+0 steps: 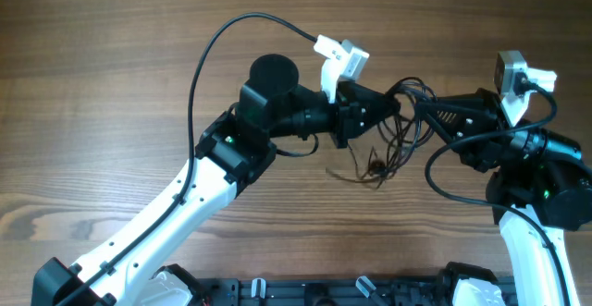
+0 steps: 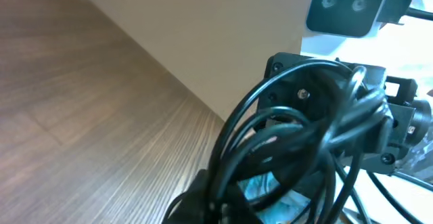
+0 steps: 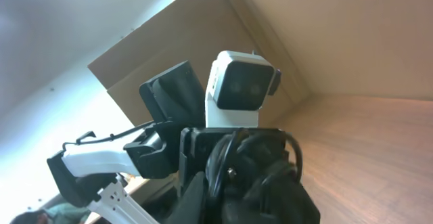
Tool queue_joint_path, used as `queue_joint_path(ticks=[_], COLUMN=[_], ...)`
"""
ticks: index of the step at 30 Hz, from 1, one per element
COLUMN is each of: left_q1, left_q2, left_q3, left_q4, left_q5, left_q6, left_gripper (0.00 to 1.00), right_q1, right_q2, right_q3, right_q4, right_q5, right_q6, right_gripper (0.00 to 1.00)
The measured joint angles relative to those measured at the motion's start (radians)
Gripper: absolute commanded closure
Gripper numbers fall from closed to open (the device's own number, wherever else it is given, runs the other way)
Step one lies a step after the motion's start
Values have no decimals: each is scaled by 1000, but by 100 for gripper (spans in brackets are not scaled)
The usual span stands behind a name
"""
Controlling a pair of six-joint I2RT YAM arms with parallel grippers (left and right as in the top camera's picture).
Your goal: Untangle cables
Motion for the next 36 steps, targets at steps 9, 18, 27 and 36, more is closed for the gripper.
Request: queue_joint_path(ticks=[9,18,27,36], left_q1=[154,164,45,-43], left_q2=[0,-40,-44,-44], left_q3=[0,0,0,0], left_q4=[13,-154,-259,-306], left_q5=[-110,-432,-521,-556], left_q6=[12,156,410,799], left_gripper=[96,96,96,96], right_q1=[-4,-4,216,278], right_q2=[4,2,-168,-337], right_q3=[7,8,161,183], right_q4=[-539,-1146,-1738,-1797], right_q5=[18,203,730,836], right_q6=[-285,-743,-1209,-2027], right_gripper=[0,0,0,0])
